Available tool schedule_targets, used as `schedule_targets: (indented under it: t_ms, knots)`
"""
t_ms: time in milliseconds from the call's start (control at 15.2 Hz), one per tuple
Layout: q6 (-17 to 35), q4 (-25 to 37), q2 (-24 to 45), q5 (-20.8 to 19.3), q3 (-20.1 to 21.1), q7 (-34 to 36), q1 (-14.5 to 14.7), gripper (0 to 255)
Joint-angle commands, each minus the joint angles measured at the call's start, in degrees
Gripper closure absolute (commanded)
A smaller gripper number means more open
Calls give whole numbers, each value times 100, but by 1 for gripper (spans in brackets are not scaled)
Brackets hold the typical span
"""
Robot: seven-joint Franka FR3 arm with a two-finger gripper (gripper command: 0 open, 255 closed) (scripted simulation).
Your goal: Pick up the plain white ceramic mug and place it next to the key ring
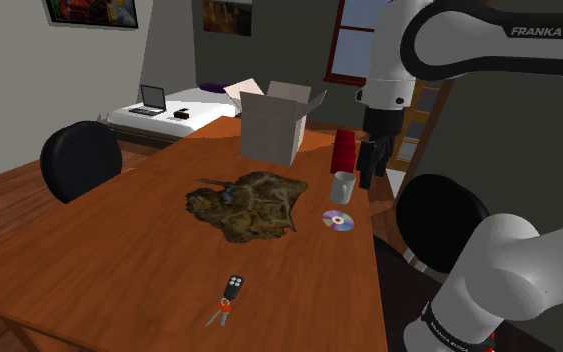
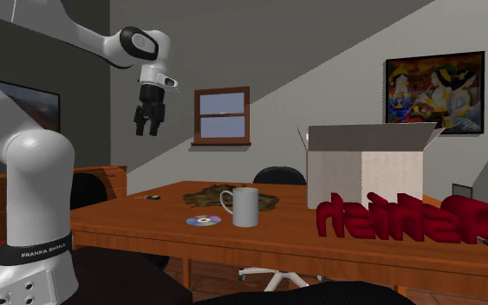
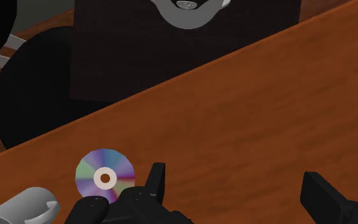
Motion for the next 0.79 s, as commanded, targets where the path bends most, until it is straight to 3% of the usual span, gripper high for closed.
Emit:
schedule_targets:
  t_ms: [0, 726]
  knots:
    - [0, 0, 0, 0, 0, 0, 0, 0]
    - [1479, -59, 1298, -717, -918, -809, -612, 0]
